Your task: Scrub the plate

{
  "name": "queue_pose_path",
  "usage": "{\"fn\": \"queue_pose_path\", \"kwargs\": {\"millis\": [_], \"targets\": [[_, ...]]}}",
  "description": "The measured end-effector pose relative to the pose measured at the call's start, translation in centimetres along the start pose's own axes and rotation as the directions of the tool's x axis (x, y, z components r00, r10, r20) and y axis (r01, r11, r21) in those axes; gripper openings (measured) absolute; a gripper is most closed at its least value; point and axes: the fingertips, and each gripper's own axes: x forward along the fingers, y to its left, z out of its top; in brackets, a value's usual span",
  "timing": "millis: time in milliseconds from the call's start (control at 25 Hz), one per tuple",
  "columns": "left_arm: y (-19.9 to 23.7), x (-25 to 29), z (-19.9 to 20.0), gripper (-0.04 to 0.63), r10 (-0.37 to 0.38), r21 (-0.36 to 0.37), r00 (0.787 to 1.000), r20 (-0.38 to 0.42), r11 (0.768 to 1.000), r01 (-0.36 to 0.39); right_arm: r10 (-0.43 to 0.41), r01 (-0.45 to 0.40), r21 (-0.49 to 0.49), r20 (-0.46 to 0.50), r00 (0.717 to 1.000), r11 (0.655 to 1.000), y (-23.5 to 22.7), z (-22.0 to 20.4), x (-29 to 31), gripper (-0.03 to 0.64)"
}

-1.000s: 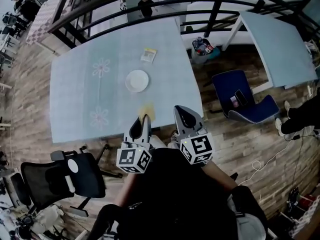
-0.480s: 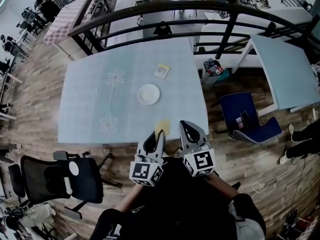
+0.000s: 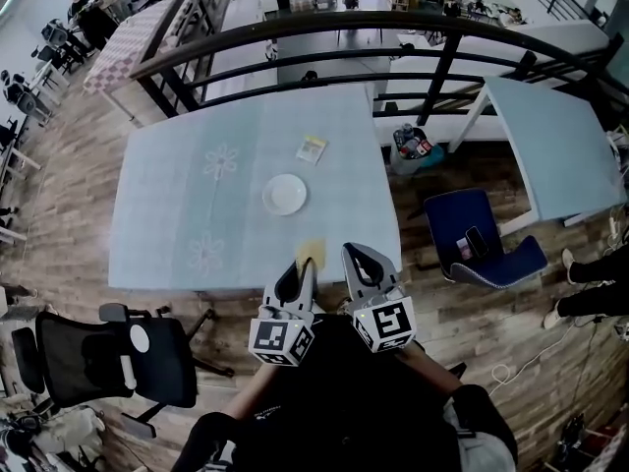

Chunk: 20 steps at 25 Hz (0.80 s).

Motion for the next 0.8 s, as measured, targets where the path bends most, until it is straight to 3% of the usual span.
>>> {"fn": "queue_pose_path", "kwargs": {"millis": [320,800], "targets": [[-1.4,1.0,-0.4,0.067,-0.047,0.007,0.999,-0.017,0.999,0.047,-0.052,0.052,0.020,-0.006,0.999,0.998,-1.8,-0.2,-0.8,0.002],[-2.1,1.6,-0.9,0.069,-0.069,0.024,0.997,-0.029,0.997,0.070,-0.040,0.041,0.026,-0.036,0.999,0.999,-1.9,-1.1,-0.6,0.002]]}}
